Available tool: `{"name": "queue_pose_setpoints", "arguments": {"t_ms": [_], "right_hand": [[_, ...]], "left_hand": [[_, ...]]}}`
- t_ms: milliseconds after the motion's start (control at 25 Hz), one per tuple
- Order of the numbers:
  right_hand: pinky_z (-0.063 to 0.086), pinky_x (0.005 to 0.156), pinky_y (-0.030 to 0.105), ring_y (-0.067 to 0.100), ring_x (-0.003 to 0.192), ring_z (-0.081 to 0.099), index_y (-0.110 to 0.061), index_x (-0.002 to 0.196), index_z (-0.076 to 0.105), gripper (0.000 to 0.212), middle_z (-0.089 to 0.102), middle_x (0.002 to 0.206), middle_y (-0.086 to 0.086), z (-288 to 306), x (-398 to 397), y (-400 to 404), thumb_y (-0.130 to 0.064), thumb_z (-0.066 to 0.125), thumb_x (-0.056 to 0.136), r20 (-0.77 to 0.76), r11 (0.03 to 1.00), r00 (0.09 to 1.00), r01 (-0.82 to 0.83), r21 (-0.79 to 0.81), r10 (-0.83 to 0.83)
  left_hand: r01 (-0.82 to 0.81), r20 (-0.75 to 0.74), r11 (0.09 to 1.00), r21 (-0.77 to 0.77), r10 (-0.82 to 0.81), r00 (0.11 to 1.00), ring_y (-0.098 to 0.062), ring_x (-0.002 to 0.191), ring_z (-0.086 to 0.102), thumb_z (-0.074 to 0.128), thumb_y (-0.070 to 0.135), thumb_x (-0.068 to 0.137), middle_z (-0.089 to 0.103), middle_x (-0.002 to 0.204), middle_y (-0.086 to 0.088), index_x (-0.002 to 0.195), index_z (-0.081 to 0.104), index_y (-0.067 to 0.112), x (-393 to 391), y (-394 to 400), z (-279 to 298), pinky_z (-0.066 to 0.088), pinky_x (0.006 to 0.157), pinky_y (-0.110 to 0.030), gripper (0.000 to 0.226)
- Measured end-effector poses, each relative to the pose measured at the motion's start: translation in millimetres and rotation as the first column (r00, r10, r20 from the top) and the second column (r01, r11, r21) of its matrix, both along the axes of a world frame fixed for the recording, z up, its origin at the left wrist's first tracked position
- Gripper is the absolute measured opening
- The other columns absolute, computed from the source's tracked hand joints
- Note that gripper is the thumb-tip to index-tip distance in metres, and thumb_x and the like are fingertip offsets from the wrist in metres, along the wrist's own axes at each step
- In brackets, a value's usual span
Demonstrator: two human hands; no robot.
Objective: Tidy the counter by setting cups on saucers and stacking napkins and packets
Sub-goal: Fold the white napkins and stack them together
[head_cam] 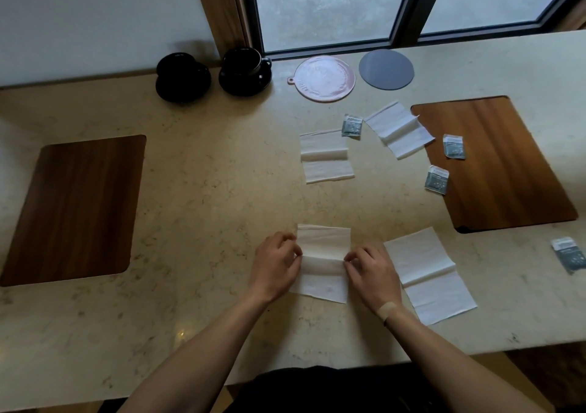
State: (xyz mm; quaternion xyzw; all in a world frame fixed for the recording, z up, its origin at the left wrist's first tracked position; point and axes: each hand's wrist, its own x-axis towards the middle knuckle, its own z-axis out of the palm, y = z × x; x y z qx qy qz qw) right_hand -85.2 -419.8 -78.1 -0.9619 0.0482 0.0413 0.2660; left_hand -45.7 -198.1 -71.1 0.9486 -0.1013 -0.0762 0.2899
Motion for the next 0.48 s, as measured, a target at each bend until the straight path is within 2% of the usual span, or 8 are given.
{"name": "queue_pose_setpoints", "arguments": {"t_ms": [120,240,360,480], "right_hand": [[0.046,0.084,0.030,0.013,0.102,0.058,-0.027,0.086,0.063,0.005,0.068,0.104,-0.009,13.7,-8.5,2.2,-0.025,0.068,0.084,0.006,0.994,1.000,-0.001,0.109,0.000],[0.040,0.091,0.029,0.005,0.111,0.054,-0.029,0.083,0.060,0.012,0.068,0.109,-0.013,27.4,-15.4,4.3,-0.021,0.070,0.083,0.012,0.973,1.000,0.012,0.228,-0.016],[0.050,0.079,0.026,0.000,0.092,0.063,-0.028,0.083,0.061,0.011,0.070,0.090,-0.015,35.0,-19.5,4.7,-0.021,0.068,0.086,-0.087,0.911,0.995,0.073,0.406,-0.041],[0.050,0.068,0.032,0.011,0.072,0.064,-0.024,0.083,0.061,0.007,0.069,0.073,0.000,36.6,-15.8,10.7,-0.022,0.065,0.087,-0.252,0.840,0.961,0.225,0.494,-0.110]], "left_hand": [[0.014,-0.044,0.993,-0.118,-0.019,0.999,-0.013,0.105,0.059,0.060,0.025,0.083,0.067,0.112,0.004,0.086,0.063,0.022,-6.6,1.6,7.4,0.048,0.092,-0.035,0.005],[-0.093,-0.169,0.962,-0.256,0.050,0.984,-0.006,0.097,0.061,0.058,0.028,0.083,0.069,0.099,0.010,0.088,0.064,0.022,-14.9,4.1,17.3,0.050,0.084,-0.027,0.010],[-0.200,-0.278,0.910,-0.363,0.099,0.956,-0.005,0.081,0.060,0.058,0.025,0.083,0.066,0.084,0.007,0.084,0.063,0.022,-20.9,4.7,26.5,0.049,0.071,-0.021,0.005],[-0.364,-0.431,0.846,-0.389,0.181,0.884,-0.009,0.069,0.053,0.058,0.023,0.088,0.064,0.079,0.002,0.085,0.060,0.021,-18.5,4.0,27.2,0.041,0.062,-0.024,0.004]]}}
